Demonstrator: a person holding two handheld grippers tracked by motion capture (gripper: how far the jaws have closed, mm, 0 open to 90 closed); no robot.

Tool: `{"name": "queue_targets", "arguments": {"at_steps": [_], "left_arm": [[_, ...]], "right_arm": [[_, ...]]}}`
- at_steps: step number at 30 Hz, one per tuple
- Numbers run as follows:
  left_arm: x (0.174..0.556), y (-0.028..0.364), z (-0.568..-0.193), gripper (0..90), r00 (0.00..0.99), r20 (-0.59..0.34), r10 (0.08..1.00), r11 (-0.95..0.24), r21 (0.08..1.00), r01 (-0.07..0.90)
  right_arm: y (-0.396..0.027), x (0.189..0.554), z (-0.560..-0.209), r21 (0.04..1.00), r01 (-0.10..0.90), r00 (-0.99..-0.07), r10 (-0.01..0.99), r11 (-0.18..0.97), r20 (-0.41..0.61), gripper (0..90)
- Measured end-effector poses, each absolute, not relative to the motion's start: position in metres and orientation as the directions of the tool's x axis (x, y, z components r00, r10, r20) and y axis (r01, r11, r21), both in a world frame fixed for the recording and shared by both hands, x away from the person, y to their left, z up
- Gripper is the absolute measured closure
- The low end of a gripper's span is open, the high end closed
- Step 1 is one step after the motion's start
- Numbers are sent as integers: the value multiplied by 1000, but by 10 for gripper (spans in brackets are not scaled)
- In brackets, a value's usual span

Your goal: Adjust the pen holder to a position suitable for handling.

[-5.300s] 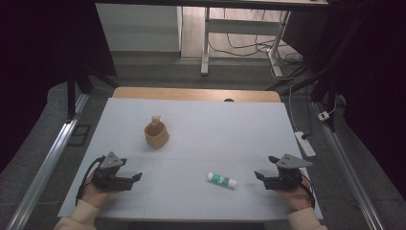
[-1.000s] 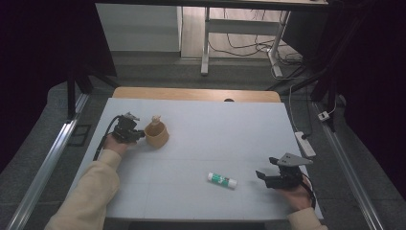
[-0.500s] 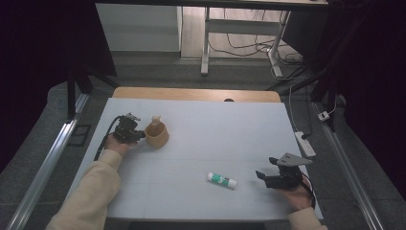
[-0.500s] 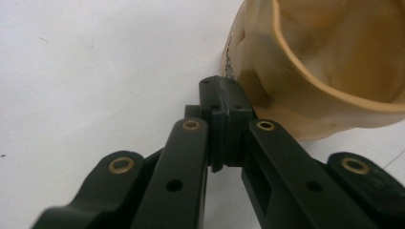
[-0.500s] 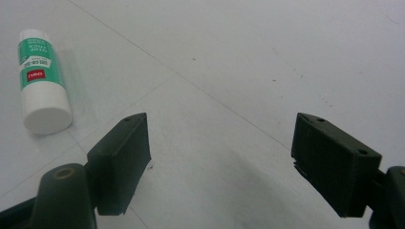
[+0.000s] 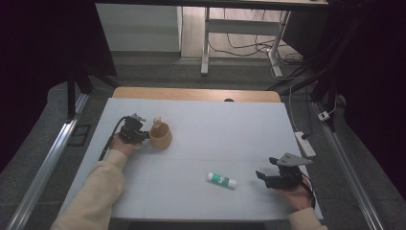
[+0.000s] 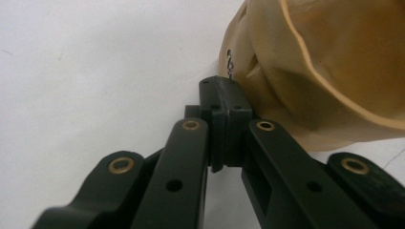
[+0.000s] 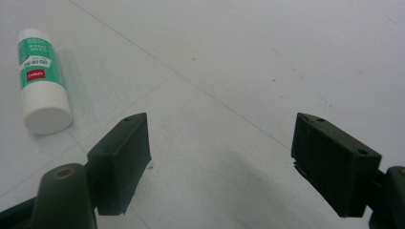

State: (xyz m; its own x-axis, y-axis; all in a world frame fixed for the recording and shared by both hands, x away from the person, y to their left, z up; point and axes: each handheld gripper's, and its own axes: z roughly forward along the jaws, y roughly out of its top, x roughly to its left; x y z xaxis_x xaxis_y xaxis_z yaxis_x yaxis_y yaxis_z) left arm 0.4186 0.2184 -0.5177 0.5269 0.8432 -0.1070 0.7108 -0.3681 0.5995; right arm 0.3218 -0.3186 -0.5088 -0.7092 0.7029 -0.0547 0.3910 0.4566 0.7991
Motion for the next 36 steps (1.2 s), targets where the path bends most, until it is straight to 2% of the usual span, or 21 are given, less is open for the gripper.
{"name": "queue_targets", "arguments": {"at_steps": [14,36], "left_arm": [[428,198,-519,881,559,-118,821,-386,606,695],[451,143,-518,881,612,-129,780,-419,619,664]], "right_arm": [[-318,323,-510,798,394,-710,702,455,-49,202],[-319,322,-511,802,394,-714,699,449,-41,202]]}}
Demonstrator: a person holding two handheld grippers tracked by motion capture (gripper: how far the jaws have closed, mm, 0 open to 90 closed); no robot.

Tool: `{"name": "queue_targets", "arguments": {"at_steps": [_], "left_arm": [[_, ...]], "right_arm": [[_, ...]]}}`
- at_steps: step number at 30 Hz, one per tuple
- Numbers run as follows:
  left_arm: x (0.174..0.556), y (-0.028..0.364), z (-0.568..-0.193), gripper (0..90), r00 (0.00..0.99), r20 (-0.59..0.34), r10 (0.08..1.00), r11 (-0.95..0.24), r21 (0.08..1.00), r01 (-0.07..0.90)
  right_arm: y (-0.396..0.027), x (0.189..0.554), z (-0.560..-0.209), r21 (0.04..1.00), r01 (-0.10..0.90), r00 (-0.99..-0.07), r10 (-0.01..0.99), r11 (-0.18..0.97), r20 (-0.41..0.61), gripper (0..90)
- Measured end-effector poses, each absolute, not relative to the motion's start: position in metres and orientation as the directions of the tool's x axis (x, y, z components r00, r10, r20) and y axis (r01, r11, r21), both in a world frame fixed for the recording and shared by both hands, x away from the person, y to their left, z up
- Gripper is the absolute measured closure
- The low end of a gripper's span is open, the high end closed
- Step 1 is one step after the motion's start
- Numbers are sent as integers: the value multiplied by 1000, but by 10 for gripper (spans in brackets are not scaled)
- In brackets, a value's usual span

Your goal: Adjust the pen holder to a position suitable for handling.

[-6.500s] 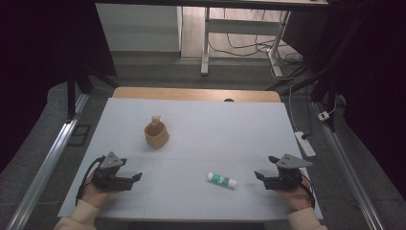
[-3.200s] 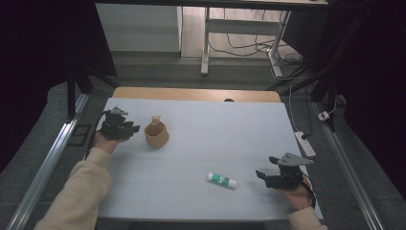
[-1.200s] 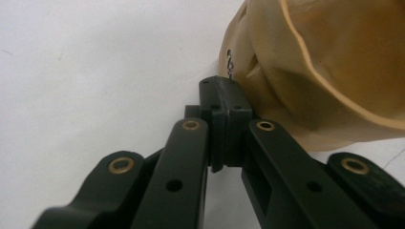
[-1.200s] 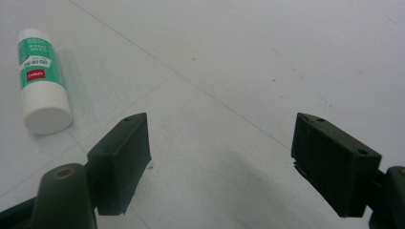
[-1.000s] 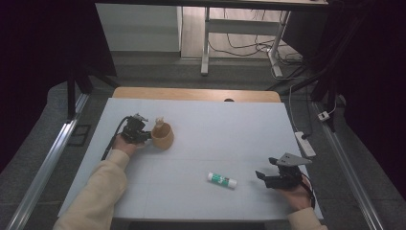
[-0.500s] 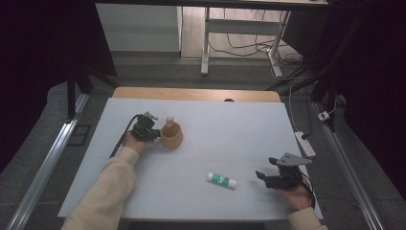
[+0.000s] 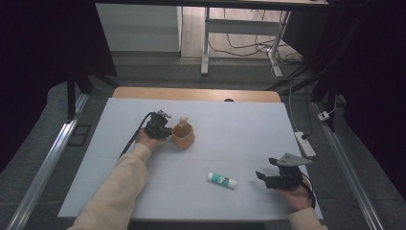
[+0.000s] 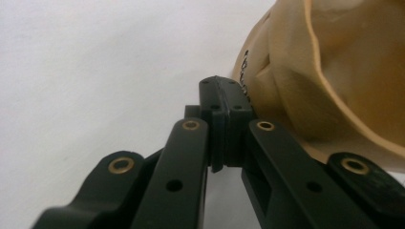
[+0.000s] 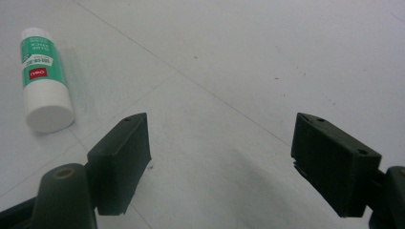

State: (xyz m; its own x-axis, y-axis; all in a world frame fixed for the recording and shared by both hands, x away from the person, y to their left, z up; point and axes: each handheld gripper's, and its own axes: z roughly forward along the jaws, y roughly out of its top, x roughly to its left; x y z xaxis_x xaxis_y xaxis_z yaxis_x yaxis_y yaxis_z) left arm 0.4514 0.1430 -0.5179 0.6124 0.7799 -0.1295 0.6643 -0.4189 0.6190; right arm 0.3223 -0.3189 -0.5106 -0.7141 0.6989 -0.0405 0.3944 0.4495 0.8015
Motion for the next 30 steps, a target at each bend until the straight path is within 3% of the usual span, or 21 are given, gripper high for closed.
{"name": "queue_targets", "arguments": {"at_steps": [18,30], "left_arm": [[457,105,-521,881,660,-157,735,-446,621,644],[456,111,-514,879,661,-133,738,-448,637,628]], "right_arm": [[-319,321,-510,801,396,-715,698,450,-39,204],[-320,320,-511,803,395,-716,697,446,-35,204]]}}
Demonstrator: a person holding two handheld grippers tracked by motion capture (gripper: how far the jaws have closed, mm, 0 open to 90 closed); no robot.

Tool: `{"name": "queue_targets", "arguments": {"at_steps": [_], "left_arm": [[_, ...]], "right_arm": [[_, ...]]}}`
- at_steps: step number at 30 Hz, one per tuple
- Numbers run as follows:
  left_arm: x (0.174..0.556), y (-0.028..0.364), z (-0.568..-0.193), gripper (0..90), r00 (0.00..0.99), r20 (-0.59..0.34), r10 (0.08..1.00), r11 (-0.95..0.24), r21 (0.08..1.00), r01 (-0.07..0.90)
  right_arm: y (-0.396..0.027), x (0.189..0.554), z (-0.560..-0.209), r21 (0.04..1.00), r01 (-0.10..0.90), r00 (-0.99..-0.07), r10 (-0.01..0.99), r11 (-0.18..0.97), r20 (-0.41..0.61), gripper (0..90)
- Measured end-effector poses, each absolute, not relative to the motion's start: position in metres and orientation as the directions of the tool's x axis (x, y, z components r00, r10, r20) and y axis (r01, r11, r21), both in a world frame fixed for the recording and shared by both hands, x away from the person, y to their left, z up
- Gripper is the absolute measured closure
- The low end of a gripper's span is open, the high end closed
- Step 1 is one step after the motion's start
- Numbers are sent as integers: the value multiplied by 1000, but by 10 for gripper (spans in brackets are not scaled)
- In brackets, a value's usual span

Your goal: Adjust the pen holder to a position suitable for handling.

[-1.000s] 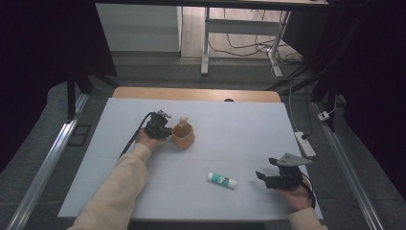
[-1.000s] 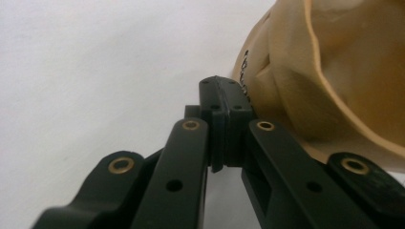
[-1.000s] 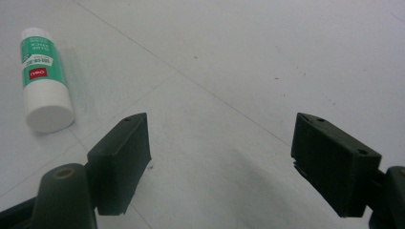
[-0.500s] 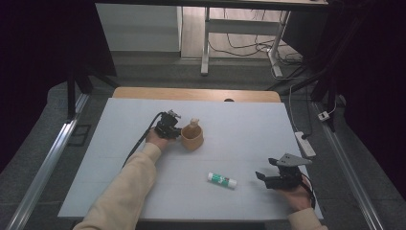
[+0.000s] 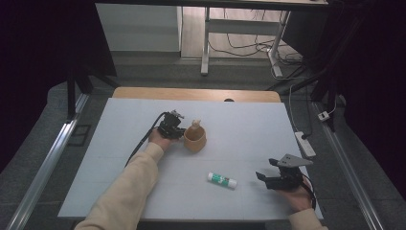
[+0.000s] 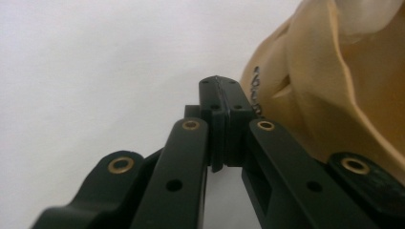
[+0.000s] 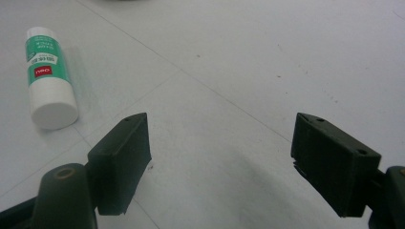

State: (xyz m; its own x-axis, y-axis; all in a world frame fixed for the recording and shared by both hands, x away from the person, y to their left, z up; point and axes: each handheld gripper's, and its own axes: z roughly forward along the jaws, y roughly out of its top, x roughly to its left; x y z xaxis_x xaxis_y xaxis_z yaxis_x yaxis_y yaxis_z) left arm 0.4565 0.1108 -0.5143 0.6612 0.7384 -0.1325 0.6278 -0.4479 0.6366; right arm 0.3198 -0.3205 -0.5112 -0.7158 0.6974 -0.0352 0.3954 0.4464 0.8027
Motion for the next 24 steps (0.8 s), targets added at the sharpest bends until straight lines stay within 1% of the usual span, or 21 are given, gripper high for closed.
{"name": "queue_targets", "arguments": {"at_steps": [6,10,12,14,16,20,24], "left_arm": [[446,130,-503,872,656,-114,746,-436,660,611],[435,140,-499,823,667,-110,737,-438,673,596],[429,143,-497,743,674,-110,731,-434,688,582],[423,145,-495,624,683,-102,724,-440,693,571],[417,147,-492,547,694,-90,714,-451,700,554],[407,150,-487,446,712,-89,697,-451,717,531],[399,150,-481,396,732,-77,677,-466,725,508]], "right_arm": [[-321,319,-511,801,397,-716,697,448,-35,204],[-321,319,-511,801,396,-715,698,449,-38,204],[-320,319,-511,803,394,-715,698,447,-38,204],[-321,319,-511,802,396,-715,698,448,-37,204],[-321,320,-511,800,397,-715,698,450,-37,204],[-321,320,-512,802,396,-713,700,448,-38,204],[-321,319,-512,802,395,-710,703,449,-44,204]]}}
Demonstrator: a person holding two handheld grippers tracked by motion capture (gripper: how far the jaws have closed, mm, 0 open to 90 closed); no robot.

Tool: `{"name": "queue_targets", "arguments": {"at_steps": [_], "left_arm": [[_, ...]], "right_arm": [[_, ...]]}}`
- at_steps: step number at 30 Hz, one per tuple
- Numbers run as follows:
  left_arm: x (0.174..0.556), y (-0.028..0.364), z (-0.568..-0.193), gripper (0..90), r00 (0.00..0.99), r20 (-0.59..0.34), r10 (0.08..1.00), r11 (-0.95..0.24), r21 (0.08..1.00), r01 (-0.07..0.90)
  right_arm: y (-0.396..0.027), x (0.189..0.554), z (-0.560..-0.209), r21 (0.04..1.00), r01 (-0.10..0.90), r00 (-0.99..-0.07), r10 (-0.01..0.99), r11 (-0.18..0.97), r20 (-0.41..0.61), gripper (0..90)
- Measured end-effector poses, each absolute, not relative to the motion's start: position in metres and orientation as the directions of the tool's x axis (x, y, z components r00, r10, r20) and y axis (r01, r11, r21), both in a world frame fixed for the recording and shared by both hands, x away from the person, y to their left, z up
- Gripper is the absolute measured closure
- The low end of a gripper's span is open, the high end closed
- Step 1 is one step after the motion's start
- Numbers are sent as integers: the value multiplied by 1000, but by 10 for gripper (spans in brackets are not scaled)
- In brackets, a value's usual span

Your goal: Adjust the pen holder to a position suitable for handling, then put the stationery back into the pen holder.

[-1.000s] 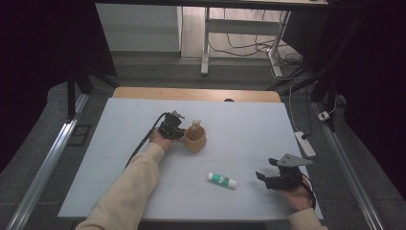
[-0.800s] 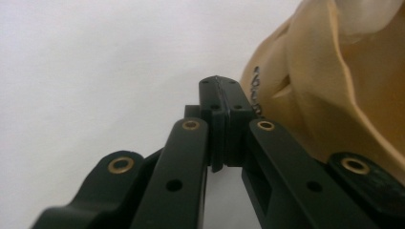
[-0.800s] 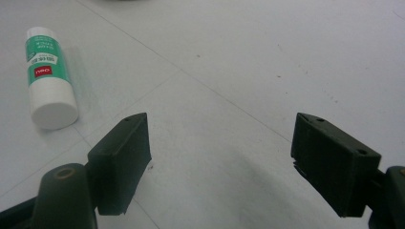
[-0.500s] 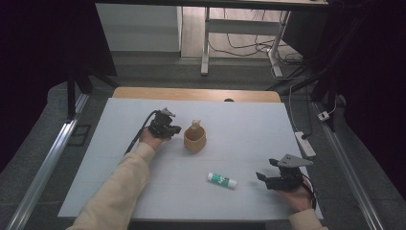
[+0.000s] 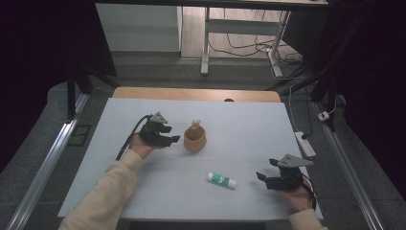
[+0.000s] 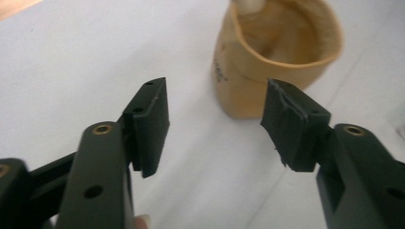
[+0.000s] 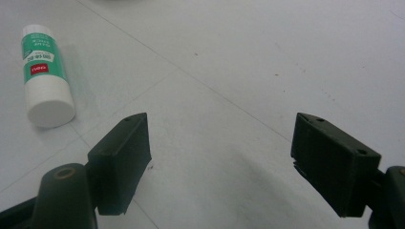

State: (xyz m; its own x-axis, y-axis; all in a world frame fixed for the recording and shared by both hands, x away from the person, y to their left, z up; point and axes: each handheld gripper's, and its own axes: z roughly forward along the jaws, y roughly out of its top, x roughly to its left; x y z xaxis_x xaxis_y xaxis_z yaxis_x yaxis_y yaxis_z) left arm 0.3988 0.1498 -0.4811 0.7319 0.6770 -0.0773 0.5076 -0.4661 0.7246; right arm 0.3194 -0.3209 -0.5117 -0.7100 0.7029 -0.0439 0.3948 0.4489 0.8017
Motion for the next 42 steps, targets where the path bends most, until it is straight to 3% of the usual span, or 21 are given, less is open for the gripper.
{"name": "queue_targets", "arguments": {"at_steps": [14,42], "left_arm": [[370,126,-461,398,819,-37,572,-515,761,394],[358,56,-460,384,915,-29,402,-609,738,291]], "right_arm": [[-320,319,-512,806,388,-713,700,448,-46,205],[-319,320,-512,798,390,-716,697,458,-50,205]]}}
